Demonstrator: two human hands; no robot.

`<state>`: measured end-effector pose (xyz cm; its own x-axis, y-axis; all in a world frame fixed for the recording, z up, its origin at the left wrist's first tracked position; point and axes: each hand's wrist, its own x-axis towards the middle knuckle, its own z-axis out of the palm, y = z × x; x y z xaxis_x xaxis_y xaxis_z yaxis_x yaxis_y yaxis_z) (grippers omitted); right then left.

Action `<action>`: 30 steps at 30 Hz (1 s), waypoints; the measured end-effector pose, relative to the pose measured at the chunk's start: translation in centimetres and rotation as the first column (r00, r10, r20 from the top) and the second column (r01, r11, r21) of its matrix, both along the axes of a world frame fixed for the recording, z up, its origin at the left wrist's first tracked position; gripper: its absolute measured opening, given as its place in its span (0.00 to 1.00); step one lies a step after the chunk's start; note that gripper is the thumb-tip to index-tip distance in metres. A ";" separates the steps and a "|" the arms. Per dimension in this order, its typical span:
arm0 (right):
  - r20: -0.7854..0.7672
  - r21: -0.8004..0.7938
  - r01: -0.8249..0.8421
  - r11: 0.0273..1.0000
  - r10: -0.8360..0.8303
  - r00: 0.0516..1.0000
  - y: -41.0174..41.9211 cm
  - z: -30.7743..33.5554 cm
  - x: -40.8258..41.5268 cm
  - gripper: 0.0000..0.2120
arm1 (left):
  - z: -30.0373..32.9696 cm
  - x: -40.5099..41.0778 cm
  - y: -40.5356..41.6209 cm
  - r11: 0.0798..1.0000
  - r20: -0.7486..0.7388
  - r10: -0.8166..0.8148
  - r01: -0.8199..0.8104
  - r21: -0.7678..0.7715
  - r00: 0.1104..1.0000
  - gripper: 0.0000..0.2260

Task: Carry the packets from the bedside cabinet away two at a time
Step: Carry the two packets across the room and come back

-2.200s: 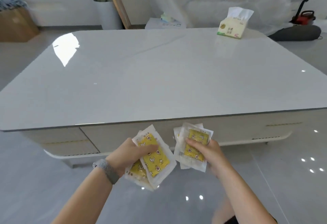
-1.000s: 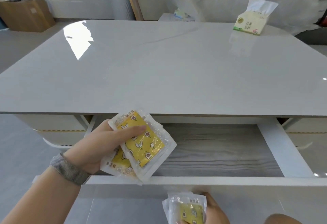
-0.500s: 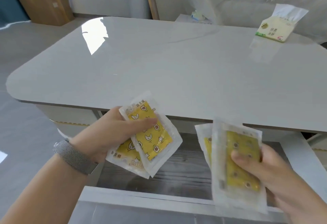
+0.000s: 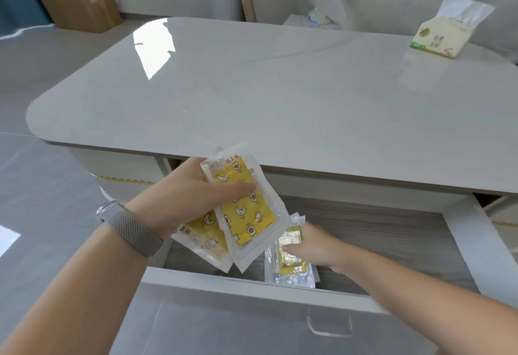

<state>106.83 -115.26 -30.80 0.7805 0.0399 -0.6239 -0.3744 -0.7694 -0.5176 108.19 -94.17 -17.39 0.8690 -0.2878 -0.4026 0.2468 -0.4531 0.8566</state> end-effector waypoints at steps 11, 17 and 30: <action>-0.016 0.805 0.265 0.530 -0.427 0.904 0.3 7.1 0.3 0.23 | -2.1 0.5 -0.6 0.987 -0.011 0.123 -0.124 -0.107 0.992 0.36; -0.134 0.865 0.226 0.448 -0.227 0.965 2.9 8.7 -0.5 0.25 | -2.5 -0.5 -2.8 0.928 -0.039 0.226 -0.227 -0.296 0.973 0.10; 0.021 0.041 -0.161 0.986 0.161 0.987 7.0 1.5 3.0 0.37 | -3.6 -0.6 0.6 0.621 0.217 -0.294 0.014 0.783 0.931 0.13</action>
